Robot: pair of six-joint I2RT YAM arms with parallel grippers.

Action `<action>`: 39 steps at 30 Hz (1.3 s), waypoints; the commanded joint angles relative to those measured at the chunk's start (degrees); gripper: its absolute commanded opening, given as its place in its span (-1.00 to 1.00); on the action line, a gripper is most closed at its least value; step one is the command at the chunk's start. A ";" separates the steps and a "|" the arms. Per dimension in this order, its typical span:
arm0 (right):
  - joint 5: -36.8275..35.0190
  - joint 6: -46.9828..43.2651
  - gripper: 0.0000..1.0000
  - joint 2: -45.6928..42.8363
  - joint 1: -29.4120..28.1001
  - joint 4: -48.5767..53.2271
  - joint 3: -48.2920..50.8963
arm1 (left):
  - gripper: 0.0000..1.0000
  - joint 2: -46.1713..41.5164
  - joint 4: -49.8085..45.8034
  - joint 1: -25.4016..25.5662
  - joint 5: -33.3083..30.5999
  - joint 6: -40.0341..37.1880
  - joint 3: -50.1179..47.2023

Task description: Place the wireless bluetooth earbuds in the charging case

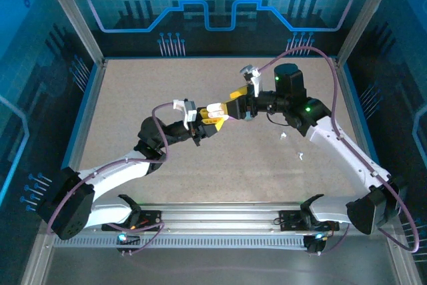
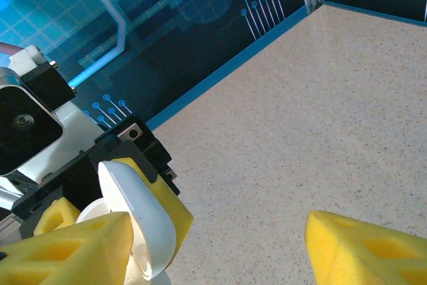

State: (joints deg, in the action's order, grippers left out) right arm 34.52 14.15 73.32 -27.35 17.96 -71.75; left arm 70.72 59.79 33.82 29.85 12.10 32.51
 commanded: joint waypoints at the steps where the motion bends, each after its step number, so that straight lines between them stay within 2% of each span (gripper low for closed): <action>1: 0.74 0.78 0.40 -0.46 -0.32 -1.01 -1.97 | -0.57 0.13 2.55 0.28 0.68 0.53 -0.47; 4: 2.29 1.22 0.42 -2.20 -0.33 -1.78 -2.06 | -0.57 -0.01 2.36 0.28 -0.87 -0.13 -1.03; 7: 0.29 1.10 0.44 -5.14 -0.26 -1.78 -1.84 | -0.57 -0.09 2.40 0.30 -1.75 -0.66 -1.46; 12: -12.43 0.39 0.43 -11.38 1.70 -0.60 1.79 | -0.57 -0.34 2.48 0.30 -2.59 -1.11 -1.75; 17: -22.77 5.95 0.34 -13.37 10.15 4.86 5.85 | -0.57 -0.66 2.44 0.27 -3.03 -1.28 -1.84; 19: -29.12 9.91 0.28 -11.92 14.49 11.13 6.22 | -0.57 -0.75 2.38 0.28 -3.11 -1.31 -1.79; 21: -31.27 13.98 0.22 -9.70 19.32 16.39 7.12 | -0.57 -0.82 2.30 0.28 -3.20 -1.44 -1.75; 24: -25.26 17.98 0.17 -5.95 27.02 19.28 10.21 | -0.57 -0.94 2.11 0.35 -3.13 -1.49 -1.75; 26: -22.77 19.20 0.13 -3.69 30.12 19.79 12.34 | -0.57 -1.14 1.78 0.31 -2.96 -1.54 -1.74; 33: -27.33 17.54 0.11 5.98 31.76 23.22 14.03 | -0.57 -1.40 1.18 0.36 -2.78 -1.55 -1.67; 39: -30.76 15.93 0.09 16.10 29.81 28.25 8.77 | -0.57 -1.44 0.89 0.29 -2.77 -1.68 -1.66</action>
State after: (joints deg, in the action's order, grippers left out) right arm 6.66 31.00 86.50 3.64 41.63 -59.53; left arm 70.67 59.83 33.82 27.62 11.66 31.33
